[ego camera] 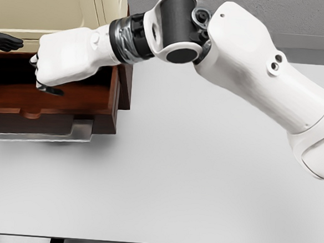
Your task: Open the cabinet drawer with left arm, and place a switch into the drawer with right arm
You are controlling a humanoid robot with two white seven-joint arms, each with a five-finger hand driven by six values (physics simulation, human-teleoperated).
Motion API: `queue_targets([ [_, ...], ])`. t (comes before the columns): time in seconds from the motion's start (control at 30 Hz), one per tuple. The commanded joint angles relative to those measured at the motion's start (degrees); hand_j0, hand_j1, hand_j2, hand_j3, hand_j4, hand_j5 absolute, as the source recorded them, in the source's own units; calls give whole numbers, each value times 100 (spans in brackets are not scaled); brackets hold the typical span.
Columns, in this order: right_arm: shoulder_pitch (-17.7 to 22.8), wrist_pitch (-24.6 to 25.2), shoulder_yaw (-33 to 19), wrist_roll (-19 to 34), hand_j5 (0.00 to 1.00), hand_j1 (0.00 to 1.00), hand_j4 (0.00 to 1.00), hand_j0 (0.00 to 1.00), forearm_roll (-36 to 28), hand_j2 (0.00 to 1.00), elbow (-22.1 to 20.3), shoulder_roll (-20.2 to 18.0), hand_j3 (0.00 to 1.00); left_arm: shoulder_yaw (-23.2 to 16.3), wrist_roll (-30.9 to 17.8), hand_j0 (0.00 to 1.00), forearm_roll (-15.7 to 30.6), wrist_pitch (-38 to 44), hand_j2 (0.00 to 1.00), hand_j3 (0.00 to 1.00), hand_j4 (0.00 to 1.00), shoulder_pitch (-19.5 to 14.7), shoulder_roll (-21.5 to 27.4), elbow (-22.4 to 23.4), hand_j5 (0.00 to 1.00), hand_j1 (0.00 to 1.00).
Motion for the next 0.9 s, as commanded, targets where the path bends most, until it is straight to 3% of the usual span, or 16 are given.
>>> queue_targets([
  [0.0, 0, 13, -3, -4, 35, 35, 35, 35, -9, 35, 552, 269, 35, 8, 2, 100, 45, 9, 100, 100, 100, 10, 5, -7, 100, 100],
  [0.17, -18, 13, 76, -4, 38, 38, 38, 38, 0, 38, 912, 497, 38, -1, 2, 100, 45, 9, 100, 100, 100, 10, -4, 2, 100, 100],
  [0.5, -26, 13, 199, -4, 40, 40, 40, 40, 44, 40, 1334, 577, 40, -1, 2, 100, 36, 9, 100, 100, 100, 19, -4, 2, 100, 100],
  [0.53, -35, 13, 225, -4, 44, 44, 44, 44, 44, 44, 1334, 577, 44, -1, 2, 100, 36, 1, 100, 100, 100, 19, -4, 2, 100, 100],
  [0.57, -35, 13, 243, -4, 56, 56, 56, 56, 70, 56, 1334, 577, 56, -1, 2, 100, 45, 9, 100, 100, 100, 19, -4, 2, 100, 100],
  [0.63, -44, 13, 269, -4, 58, 58, 58, 58, 70, 58, 1334, 577, 58, -1, 2, 100, 36, 9, 100, 100, 100, 19, -4, 2, 100, 100],
  [0.7, -53, 13, 287, -4, 100, 100, 100, 100, 369, 100, 1308, 577, 100, -1, 2, 100, 36, 1, 100, 100, 100, 19, -4, 2, 100, 100],
  [0.87, -79, 13, 304, -4, 100, 100, 100, 100, 378, 100, 1255, 577, 100, -1, 2, 100, 36, 9, 100, 100, 100, 19, -4, 2, 100, 100],
])
